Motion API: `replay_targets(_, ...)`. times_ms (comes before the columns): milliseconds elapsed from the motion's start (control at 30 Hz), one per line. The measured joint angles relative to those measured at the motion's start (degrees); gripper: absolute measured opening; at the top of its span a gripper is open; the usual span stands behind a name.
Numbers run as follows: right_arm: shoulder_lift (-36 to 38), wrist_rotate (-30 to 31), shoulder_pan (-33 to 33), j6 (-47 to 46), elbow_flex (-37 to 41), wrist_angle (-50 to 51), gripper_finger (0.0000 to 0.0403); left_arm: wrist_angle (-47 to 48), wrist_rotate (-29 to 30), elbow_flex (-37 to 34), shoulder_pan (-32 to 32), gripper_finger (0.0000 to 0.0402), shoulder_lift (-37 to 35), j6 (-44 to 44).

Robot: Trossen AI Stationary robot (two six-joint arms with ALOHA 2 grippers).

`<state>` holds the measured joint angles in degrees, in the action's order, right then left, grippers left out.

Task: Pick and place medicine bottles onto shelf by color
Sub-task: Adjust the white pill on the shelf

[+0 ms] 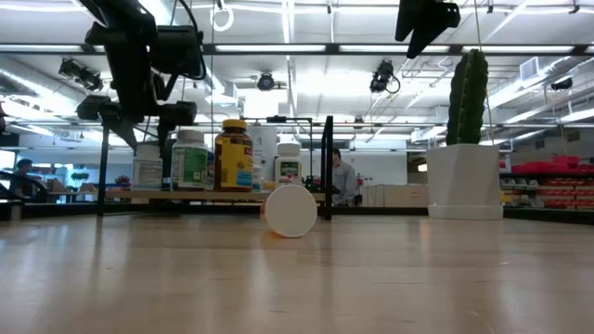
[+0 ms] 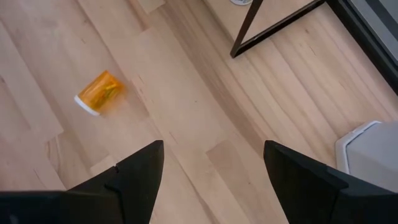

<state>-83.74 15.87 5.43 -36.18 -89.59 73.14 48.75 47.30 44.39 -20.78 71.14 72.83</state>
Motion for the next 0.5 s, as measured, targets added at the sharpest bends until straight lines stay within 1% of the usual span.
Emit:
replay_targets(100,0.0,-0.1,0.0,0.0,0.0,0.0,0.0282,0.1,-2.3,0.0,0.1,0.0247,-0.6,-0.4)
replay_targets(233,0.0,-0.1,0.0,0.4,0.0,0.0,0.0282,1.7,-5.8,2.2,0.2,0.0246,-0.8,-5.6)
replay_targets(367,0.0,0.2,0.0,0.4,0.0,0.0,0.0282,4.5,-6.0,6.9,0.2,0.0244,-0.8,-13.1)
replay_targets(500,0.0,0.6,0.0,0.4,0.0,0.0,0.0282,7.9,-3.8,11.9,0.1,0.0246,-0.8,-19.4)
